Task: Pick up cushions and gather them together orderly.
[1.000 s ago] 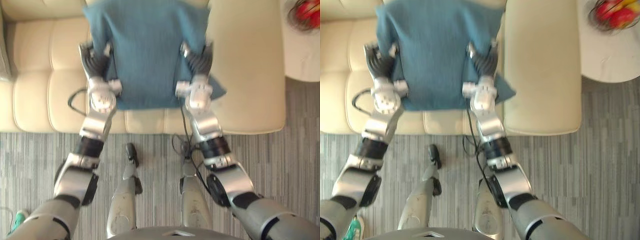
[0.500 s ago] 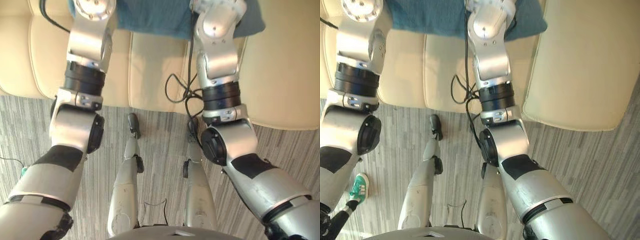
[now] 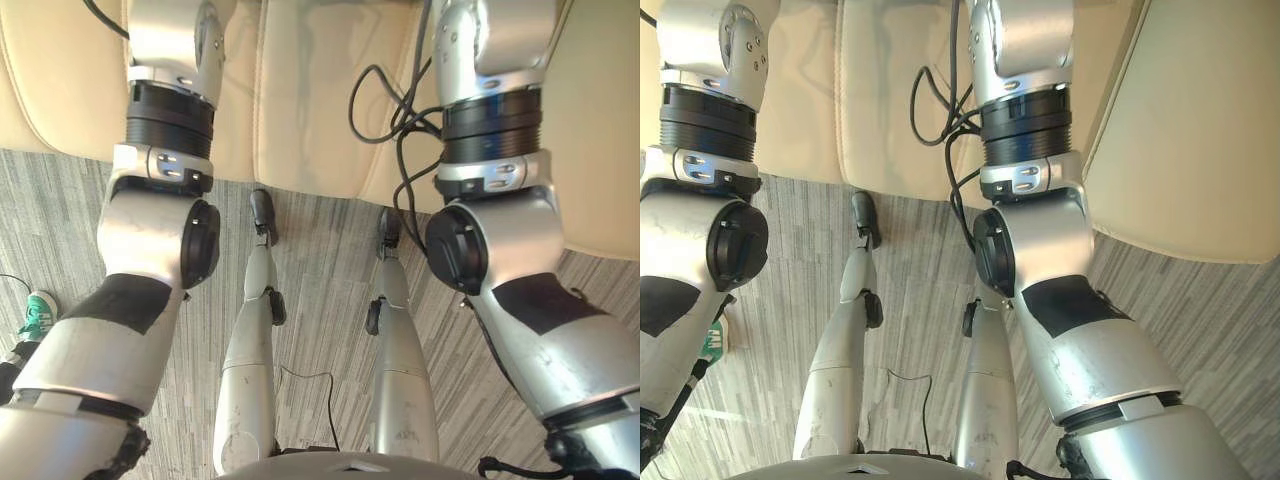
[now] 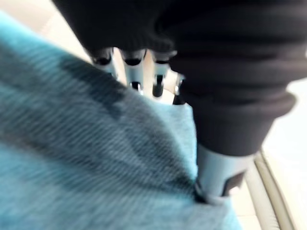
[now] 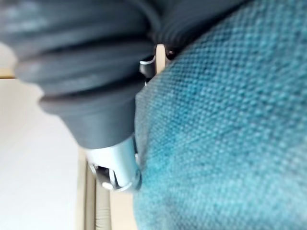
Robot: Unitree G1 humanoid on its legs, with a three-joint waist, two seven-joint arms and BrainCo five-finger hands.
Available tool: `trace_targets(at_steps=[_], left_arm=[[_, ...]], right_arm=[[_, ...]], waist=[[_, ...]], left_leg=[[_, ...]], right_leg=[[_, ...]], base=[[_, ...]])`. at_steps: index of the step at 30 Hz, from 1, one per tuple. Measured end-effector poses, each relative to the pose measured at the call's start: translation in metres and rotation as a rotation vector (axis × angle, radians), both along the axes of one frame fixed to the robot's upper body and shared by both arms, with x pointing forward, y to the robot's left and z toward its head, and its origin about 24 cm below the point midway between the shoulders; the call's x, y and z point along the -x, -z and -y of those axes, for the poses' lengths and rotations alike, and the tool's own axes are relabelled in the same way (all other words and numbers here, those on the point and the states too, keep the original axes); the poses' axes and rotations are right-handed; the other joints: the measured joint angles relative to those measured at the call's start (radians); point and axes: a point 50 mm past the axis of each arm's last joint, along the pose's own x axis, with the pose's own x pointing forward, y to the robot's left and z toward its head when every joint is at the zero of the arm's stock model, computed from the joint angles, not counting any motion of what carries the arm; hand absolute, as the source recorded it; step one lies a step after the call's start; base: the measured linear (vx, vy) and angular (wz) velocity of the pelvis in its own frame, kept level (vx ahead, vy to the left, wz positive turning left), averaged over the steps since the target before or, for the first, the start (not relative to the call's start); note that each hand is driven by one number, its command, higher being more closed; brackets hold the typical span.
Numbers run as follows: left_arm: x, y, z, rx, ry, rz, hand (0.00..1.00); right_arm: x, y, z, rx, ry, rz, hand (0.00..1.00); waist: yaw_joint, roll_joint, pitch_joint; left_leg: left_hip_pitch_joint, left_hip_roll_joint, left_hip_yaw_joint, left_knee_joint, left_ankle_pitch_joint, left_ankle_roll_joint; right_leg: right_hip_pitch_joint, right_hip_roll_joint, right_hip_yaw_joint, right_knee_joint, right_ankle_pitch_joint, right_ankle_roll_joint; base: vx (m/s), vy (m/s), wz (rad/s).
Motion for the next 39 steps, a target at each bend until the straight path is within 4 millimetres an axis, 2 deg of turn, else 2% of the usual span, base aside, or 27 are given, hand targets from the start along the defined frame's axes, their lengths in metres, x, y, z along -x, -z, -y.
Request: trace_targets(at_steps=[2, 3, 6, 7, 12, 13, 14, 16, 17, 22, 24, 25, 26, 28, 29, 30, 32, 34, 35, 36, 37, 39], left_arm=[[-0.003, 0.007, -0.007, 0.019, -0.004, -0.011, 0.0], [-0.005, 0.017, -0.015, 0.03, -0.007, -0.019, 0.0], [-0.009, 0.034, -0.025, 0.047, -0.014, -0.038, 0.0], [-0.013, 0.049, -0.034, 0.065, -0.024, -0.069, 0.0], [-0.022, 0.095, -0.056, 0.134, -0.042, -0.174, 0.0], [-0.023, 0.107, -0.063, 0.165, -0.045, -0.198, 0.0], [-0.021, 0.111, -0.068, 0.186, -0.045, -0.196, 0.0], [-0.018, 0.115, -0.076, 0.206, -0.056, -0.18, 0.0], [-0.015, 0.12, -0.085, 0.218, -0.068, -0.169, 0.0], [0.002, 0.147, -0.11, 0.241, -0.127, -0.142, 0.0], [0.016, 0.168, -0.129, 0.234, -0.17, -0.135, 0.0], [0.024, 0.177, -0.14, 0.228, -0.196, -0.137, 0.0], [0.04, 0.191, -0.158, 0.21, -0.249, -0.142, 0.0], [0.057, 0.207, -0.173, 0.205, -0.297, -0.147, 0.0], [0.07, 0.224, -0.18, 0.191, -0.317, -0.18, 0.0], [0.077, 0.234, -0.182, 0.18, -0.323, -0.205, 0.0], [0.094, 0.266, -0.185, 0.18, -0.323, -0.287, 0.0], [0.112, 0.301, -0.183, 0.209, -0.31, -0.38, 0.0], [0.118, 0.316, -0.179, 0.234, -0.292, -0.417, 0.0], [0.126, 0.34, -0.169, 0.284, -0.241, -0.484, 0.0], [0.13, 0.35, -0.164, 0.299, -0.228, -0.516, 0.0], [0.152, 0.396, -0.142, 0.362, -0.167, -0.677, 0.0]], right_arm=[[-0.006, 0.011, 0.003, 0.019, 0.003, -0.028, 0.0], [-0.011, 0.02, 0.003, 0.058, 0.01, -0.051, 0.0], [-0.015, 0.027, 0.003, 0.117, 0.016, -0.069, 0.0], [-0.014, 0.032, 0.002, 0.163, 0.024, -0.068, 0.0], [-0.014, 0.046, 0.011, 0.22, 0.051, -0.074, 0.0], [-0.013, 0.054, 0.017, 0.229, 0.057, -0.077, 0.0], [-0.012, 0.056, 0.019, 0.232, 0.059, -0.075, 0.0], [-0.01, 0.061, 0.023, 0.225, 0.061, -0.071, 0.0], [-0.009, 0.065, 0.028, 0.206, 0.051, -0.075, 0.0], [-0.005, 0.089, 0.045, 0.211, 0.057, -0.102, 0.0], [0.004, 0.104, 0.064, 0.266, 0.114, -0.112, 0.0], [0.009, 0.111, 0.074, 0.296, 0.148, -0.118, 0.0], [0.02, 0.121, 0.088, 0.337, 0.187, -0.124, 0.0], [0.031, 0.135, 0.099, 0.375, 0.228, -0.141, 0.0], [0.039, 0.154, 0.109, 0.403, 0.244, -0.187, 0.0], [0.041, 0.166, 0.112, 0.415, 0.243, -0.224, 0.0], [0.045, 0.203, 0.119, 0.435, 0.223, -0.354, 0.0], [0.05, 0.244, 0.119, 0.407, 0.17, -0.48, 0.0], [0.053, 0.26, 0.117, 0.389, 0.142, -0.525, 0.0], [0.06, 0.285, 0.113, 0.363, 0.099, -0.603, 0.0], [0.063, 0.295, 0.111, 0.351, 0.08, -0.631, 0.0], [0.081, 0.339, 0.102, 0.281, 0.0, -0.768, 0.0]], waist=[[0.0, 0.0, 0.0], [-0.002, 0.0, 0.0], [-0.003, 0.0, 0.0], [-0.008, 0.0, 0.0], [-0.011, -0.001, 0.0], [-0.011, -0.001, 0.0], [-0.012, -0.001, 0.0], [-0.014, -0.006, 0.003], [-0.014, -0.006, 0.003], [-0.014, -0.009, 0.004], [-0.018, -0.009, 0.004], [-0.021, -0.015, 0.001], [-0.03, -0.019, -0.001], [-0.039, -0.025, -0.004], [-0.043, -0.03, -0.007], [-0.045, -0.031, -0.007], [-0.046, -0.037, -0.011], [-0.045, -0.044, -0.054], [-0.044, -0.05, -0.066], [-0.042, -0.055, -0.07], [-0.041, -0.057, -0.076], [-0.04, -0.064, -0.126]], left_leg=[[0.0, 0.0, 0.0, 0.0, 0.0, 0.0], [0.0, 0.0, 0.002, 0.0, 0.0, 0.0], [-0.003, 0.001, 0.004, 0.0, 0.0, 0.0], [-0.006, 0.003, 0.004, 0.0, 0.0, 0.0], [-0.015, 0.006, 0.002, 0.0, -0.001, -0.001], [-0.014, 0.01, 0.004, -0.001, -0.025, -0.024], [-0.013, 0.012, 0.003, -0.001, -0.05, -0.026], [-0.013, 0.01, 0.004, -0.001, -0.051, -0.013], [-0.008, 0.01, 0.005, 0.0, -0.033, 0.008], [0.057, 0.01, 0.007, 0.0, -0.028, 0.014], [0.107, 0.017, 0.007, -0.001, -0.035, 0.009], [0.129, 0.021, 0.007, -0.001, -0.058, 0.004], [0.153, 0.028, 0.007, -0.001, -0.062, 0.011], [0.176, 0.031, 0.006, -0.001, -0.062, 0.013], [0.204, 0.032, 0.005, -0.001, -0.059, 0.023], [0.222, 0.033, 0.003, -0.001, -0.058, 0.023], [0.289, 0.033, 0.0, -0.001, -0.062, 0.026], [0.337, 0.034, -0.005, -0.001, -0.076, 0.03], [0.363, 0.034, -0.007, -0.001, -0.087, 0.024], [0.42, 0.031, -0.013, -0.001, -0.105, 0.024], [0.441, 0.03, -0.015, -0.001, -0.113, 0.022], [0.515, 0.023, -0.021, -0.001, -0.134, 0.024]], right_leg=[[-0.014, -0.002, 0.003, 0.03, -0.015, 0.002], [-0.027, -0.002, 0.008, 0.052, -0.025, -0.001], [-0.044, -0.001, 0.013, 0.072, -0.032, -0.002], [-0.051, 0.001, 0.014, 0.078, -0.034, -0.003], [-0.083, 0.004, 0.018, 0.126, -0.058, -0.007], [-0.093, 0.005, 0.017, 0.153, -0.071, -0.008], [-0.1, 0.006, 0.015, 0.169, -0.075, -0.004], [-0.112, 0.005, 0.019, 0.198, -0.082, -0.001], [-0.114, 0.005, 0.022, 0.215, -0.089, -0.001], [-0.086, 0.004, 0.022, 0.289, -0.135, -0.008], [-0.041, 0.008, 0.016, 0.303, -0.152, -0.015], [-0.024, 0.013, 0.015, 0.31, -0.16, -0.018], [0.0, 0.019, 0.011, 0.31, -0.164, -0.023], [0.025, 0.023, 0.009, 0.311, -0.168, -0.024], [0.053, 0.026, 0.006, 0.312, -0.176, -0.026], [0.071, 0.026, 0.003, 0.313, -0.181, -0.028], [0.136, 0.025, -0.003, 0.323, -0.202, -0.031], [0.179, 0.026, -0.014, 0.339, -0.228, -0.038], [0.202, 0.024, -0.017, 0.346, -0.248, -0.045], [0.26, 0.021, -0.024, 0.354, -0.266, -0.046], [0.281, 0.019, -0.027, 0.355, -0.272, -0.047], [0.362, 0.005, -0.044, 0.355, -0.3, -0.042]], base=[[0.0, 0.0, 0.0], [0.0, 0.0, 0.0], [-0.02, -0.014, -0.06], [-0.03, -0.023, -0.05], [-0.02, -0.02, -0.01], [-0.05, -0.049, 0.03], [-0.04, -0.043, 0.03], [-0.03, -0.043, 0.05], [-0.02, -0.051, 0.06], [-0.01, -0.095, 0.06], [-0.01, -0.126, -0.01], [-0.02, -0.212, -0.06], [-0.01, -0.189, -0.07], [-0.01, -0.143, -0.02], [0.0, -0.157, 0.02], [0.0, -0.157, 0.07], [0.01, -0.145, 0.09], [0.02, -0.164, 0.11], [0.03, -0.16, 0.2], [0.02, -0.096, 0.18], [0.04, -0.122, 0.22], [0.08, -0.087, 0.17]])
